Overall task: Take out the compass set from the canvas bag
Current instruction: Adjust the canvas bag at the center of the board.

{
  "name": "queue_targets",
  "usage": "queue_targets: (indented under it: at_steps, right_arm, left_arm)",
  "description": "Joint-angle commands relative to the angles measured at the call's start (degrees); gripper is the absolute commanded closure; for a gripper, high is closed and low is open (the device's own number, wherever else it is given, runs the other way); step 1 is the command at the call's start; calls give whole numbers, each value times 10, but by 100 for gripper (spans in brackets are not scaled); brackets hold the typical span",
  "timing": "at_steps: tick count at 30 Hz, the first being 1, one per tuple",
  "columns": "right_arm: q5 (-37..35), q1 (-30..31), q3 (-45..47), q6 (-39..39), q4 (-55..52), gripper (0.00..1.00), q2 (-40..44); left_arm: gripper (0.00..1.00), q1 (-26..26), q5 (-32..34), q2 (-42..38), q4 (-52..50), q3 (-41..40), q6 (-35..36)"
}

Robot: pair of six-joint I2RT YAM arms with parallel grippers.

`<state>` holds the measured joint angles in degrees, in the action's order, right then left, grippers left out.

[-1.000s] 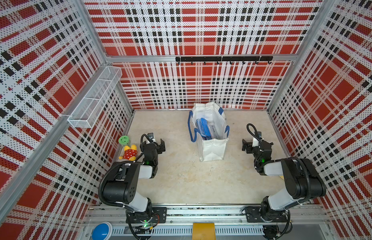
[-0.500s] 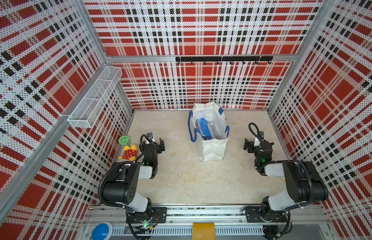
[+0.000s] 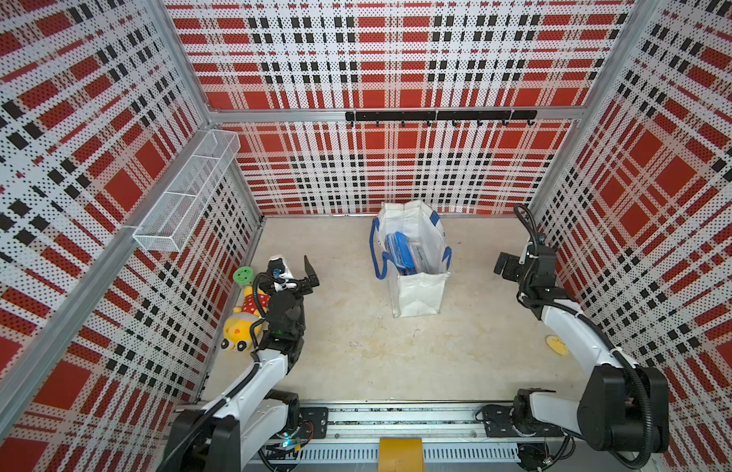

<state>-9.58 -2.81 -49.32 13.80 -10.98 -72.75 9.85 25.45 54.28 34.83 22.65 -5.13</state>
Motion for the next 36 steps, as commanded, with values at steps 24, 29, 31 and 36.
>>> queue_targets:
  at_steps: [24, 29, 31, 36]
  right_arm:
    - [300, -39, -87, 271, -185, 0, 69]
    - [280, -39, -111, 271, -226, 1, 105]
    - [273, -40, -103, 281, -212, 0, 134]
    - [299, -40, -142, 260, -227, 0, 134]
  left_arm:
    - [1, -135, -368, 143, -483, 331, -409]
    - [7, -79, -379, 172, -492, 362, -407]
    - [7, -51, -380, 183, -500, 378, -403]
    - [14, 19, -392, 233, -533, 434, -397]
